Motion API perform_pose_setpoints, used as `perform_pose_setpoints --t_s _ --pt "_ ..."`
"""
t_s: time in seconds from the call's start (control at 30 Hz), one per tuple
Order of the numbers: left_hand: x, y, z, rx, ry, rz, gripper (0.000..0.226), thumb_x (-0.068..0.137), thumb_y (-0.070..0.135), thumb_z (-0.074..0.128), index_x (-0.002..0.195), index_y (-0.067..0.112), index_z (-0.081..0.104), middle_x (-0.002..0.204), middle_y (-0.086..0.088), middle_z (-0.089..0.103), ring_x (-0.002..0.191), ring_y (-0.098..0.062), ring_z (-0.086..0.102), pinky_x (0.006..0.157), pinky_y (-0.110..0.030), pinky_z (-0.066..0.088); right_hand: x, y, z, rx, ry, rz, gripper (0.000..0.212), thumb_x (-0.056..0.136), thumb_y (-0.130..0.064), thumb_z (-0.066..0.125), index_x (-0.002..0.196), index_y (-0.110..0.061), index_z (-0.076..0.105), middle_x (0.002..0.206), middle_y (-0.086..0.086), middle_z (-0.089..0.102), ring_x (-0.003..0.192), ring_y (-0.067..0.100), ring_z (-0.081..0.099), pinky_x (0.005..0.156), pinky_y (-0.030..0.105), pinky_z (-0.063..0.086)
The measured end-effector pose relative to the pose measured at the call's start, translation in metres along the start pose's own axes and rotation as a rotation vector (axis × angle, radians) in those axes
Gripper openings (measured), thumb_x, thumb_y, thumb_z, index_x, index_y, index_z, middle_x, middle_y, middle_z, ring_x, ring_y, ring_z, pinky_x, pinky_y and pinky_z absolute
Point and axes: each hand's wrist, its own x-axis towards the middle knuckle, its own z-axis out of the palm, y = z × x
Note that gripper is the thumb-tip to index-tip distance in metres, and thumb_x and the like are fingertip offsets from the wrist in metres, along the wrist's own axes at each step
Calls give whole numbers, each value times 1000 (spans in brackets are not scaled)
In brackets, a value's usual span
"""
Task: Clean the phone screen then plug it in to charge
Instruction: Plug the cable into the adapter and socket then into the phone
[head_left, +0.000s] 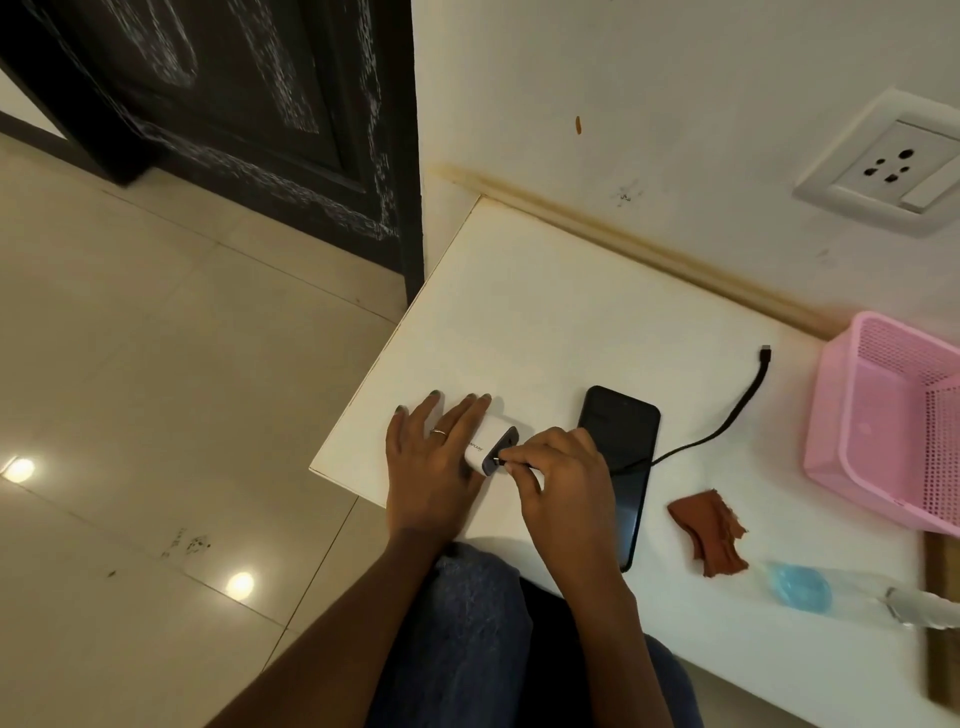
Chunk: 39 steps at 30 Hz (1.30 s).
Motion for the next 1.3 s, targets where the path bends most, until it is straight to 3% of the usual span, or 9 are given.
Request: perform_pose_setpoints --t_s 0.07,0.4,0.63,1.3 --pt "0 -1 1 -6 3 -4 60 75 36 76 129 16 58 125 -8 65 122 -39 53 104 -61 28 0 -2 1 -15 12 7 11 71 -2 77 79 -10 76 75 7 71 74 27 62 59 37 52" --pt "1 0 -1 -25 -9 -9 50 85 41 52 129 17 58 125 -7 65 122 -39 53 105 -60 29 2 5 -1 16 94 64 10 72 -1 77 80 -8 75 75 8 70 75 27 61 59 37 53" --pt "-1 -1 2 -30 11 -7 56 78 32 72 130 16 57 125 -8 64 122 -40 52 105 -60 28 2 3 1 -39 71 41 12 69 -1 79 77 -8 76 73 7 69 71 27 61 55 38 54" --pt "0 0 -1 -31 1 -12 52 81 31 68 129 14 58 125 -9 64 123 -39 52 105 -59 30 -1 7 3 79 43 53 12 72 -3 77 82 -9 76 78 7 71 76 25 63 64 43 54"
